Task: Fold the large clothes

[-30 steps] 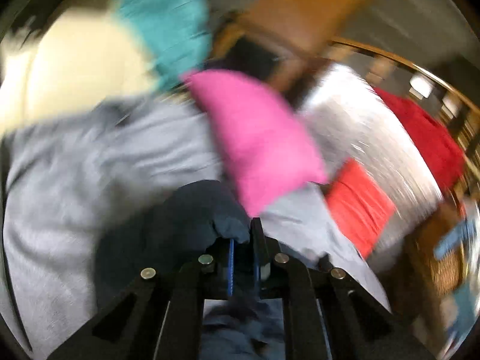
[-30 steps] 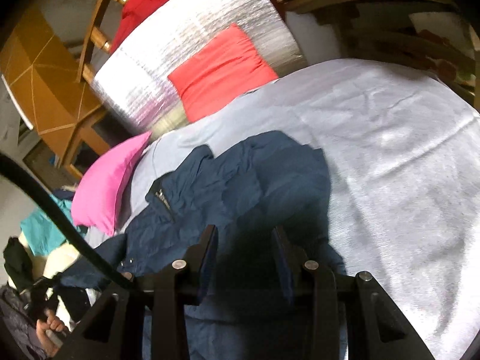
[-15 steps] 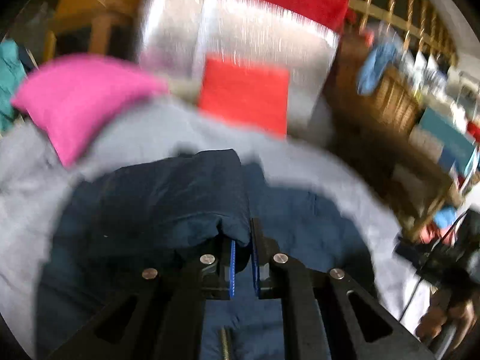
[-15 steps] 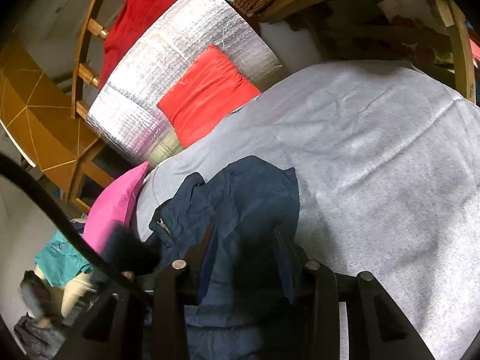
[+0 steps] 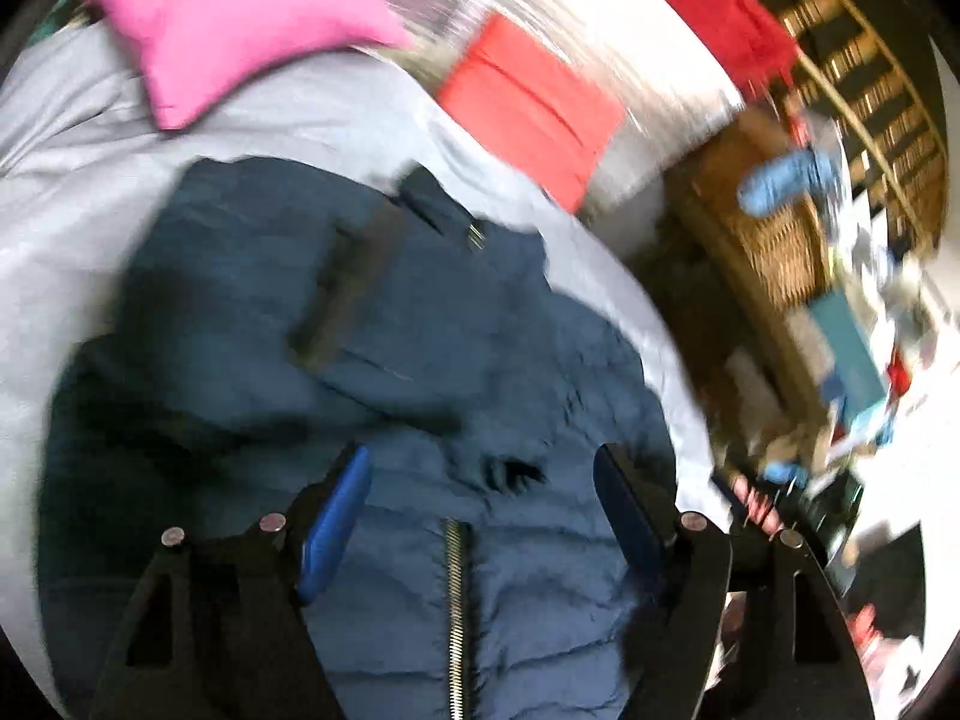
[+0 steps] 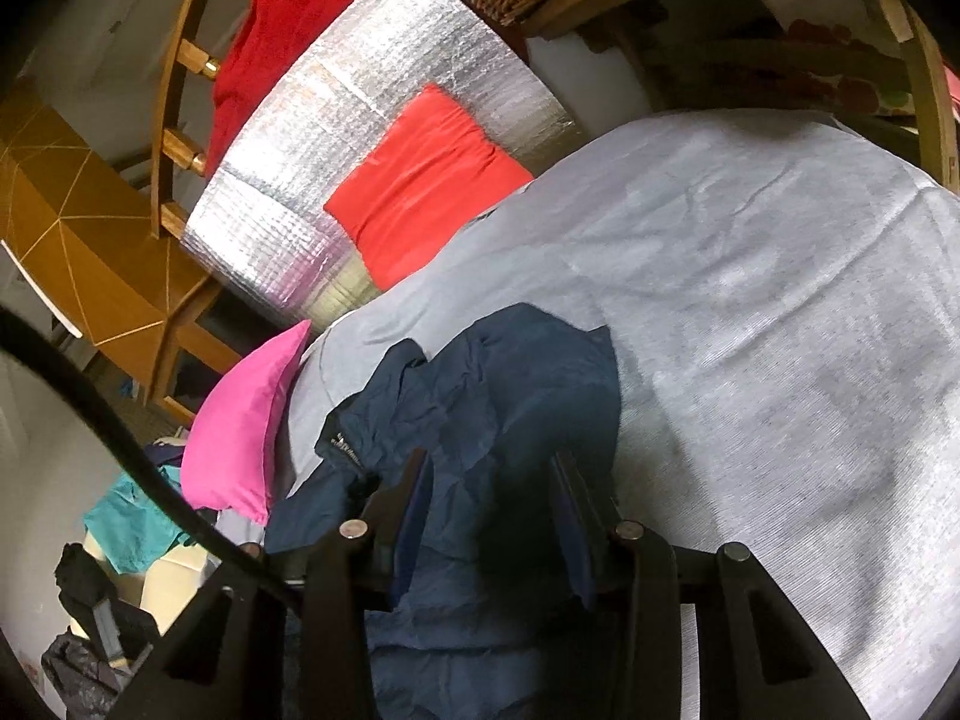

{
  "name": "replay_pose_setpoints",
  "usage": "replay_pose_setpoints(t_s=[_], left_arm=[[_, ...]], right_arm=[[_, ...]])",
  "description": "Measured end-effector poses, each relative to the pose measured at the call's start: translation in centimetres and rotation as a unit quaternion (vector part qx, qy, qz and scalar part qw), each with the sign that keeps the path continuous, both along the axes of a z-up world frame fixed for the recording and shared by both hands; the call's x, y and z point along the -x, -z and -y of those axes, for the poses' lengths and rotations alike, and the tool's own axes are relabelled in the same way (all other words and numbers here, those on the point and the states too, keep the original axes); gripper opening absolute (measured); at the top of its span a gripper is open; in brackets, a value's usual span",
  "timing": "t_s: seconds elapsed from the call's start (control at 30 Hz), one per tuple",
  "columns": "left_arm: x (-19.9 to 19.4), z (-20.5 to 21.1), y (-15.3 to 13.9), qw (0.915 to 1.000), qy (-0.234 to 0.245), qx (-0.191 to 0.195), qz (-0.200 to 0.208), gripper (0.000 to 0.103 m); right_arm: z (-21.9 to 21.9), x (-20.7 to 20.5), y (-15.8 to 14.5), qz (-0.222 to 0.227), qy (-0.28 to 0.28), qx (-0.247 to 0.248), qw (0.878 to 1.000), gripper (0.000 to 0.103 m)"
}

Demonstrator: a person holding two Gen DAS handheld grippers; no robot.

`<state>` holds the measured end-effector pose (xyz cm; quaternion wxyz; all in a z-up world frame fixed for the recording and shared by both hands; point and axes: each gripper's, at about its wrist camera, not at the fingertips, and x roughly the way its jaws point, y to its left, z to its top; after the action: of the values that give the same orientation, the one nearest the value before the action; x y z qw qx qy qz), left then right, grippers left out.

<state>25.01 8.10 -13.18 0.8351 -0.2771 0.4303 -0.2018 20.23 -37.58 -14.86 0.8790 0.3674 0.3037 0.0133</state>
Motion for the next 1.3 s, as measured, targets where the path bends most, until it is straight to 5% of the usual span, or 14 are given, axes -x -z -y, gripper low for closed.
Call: replay_pose_setpoints(t_s=[0.13, 0.23, 0.33, 0.43, 0.6, 0.77, 1.03, 1.13, 1.23, 1.3], left_arm=[[-1.2, -4.9, 1.4, 0.9949, -0.091, 0.035, -0.026, 0.077], [-3.1, -5.3, 2.4, 0.9915, -0.111, 0.062, -0.028, 0.077], [-3.8, -3.9, 1.9, 0.9923, -0.097, 0.076, -0.002, 0.076], [-4.7, -1.7, 1.4, 0.9955, -0.077, 0.051, 0.023, 0.076], [-6.4, 1.4, 2.6, 0.9984, -0.056, 0.005, 0.006, 0.076], [-6.3, 3.1, 2.4, 0.9983, -0.046, -0.024, 0.024, 0.032], [-3.6, 10.7, -3.0, 0.9897, 0.062, 0.006, 0.129, 0.029], [-1.5, 13.7, -4.9, 0.9797, 0.116, 0.002, 0.164, 0.039], [0.2, 15.8, -6.6, 0.9683, 0.159, 0.003, 0.193, 0.082], [1.4, 15.5, -7.7, 0.9602, 0.16, 0.003, 0.229, 0.082]], right_arm=[[-1.2, -0.4, 0.2, -0.003, -0.011, 0.007, 1.0, 0.043], [-1.9, -0.8, 0.5, -0.007, -0.016, 0.008, 1.0, 0.043], [-2.3, -1.2, 0.8, -0.01, -0.02, 0.005, 1.0, 0.043], [-3.0, -1.4, 1.0, -0.011, -0.026, 0.01, 1.0, 0.043], [-3.1, -1.4, 1.1, -0.015, -0.031, 0.018, 0.999, 0.043], [-1.7, -1.2, 1.2, -0.016, -0.021, 0.005, 1.0, 0.043], [-0.2, -0.6, 1.1, -0.014, -0.009, 0.004, 1.0, 0.043], [0.2, -0.3, 1.1, -0.015, -0.005, 0.0, 1.0, 0.043], [0.4, -0.3, 1.1, -0.016, -0.006, -0.001, 1.0, 0.043], [0.7, -0.2, 1.1, -0.014, -0.008, -0.004, 1.0, 0.043]])
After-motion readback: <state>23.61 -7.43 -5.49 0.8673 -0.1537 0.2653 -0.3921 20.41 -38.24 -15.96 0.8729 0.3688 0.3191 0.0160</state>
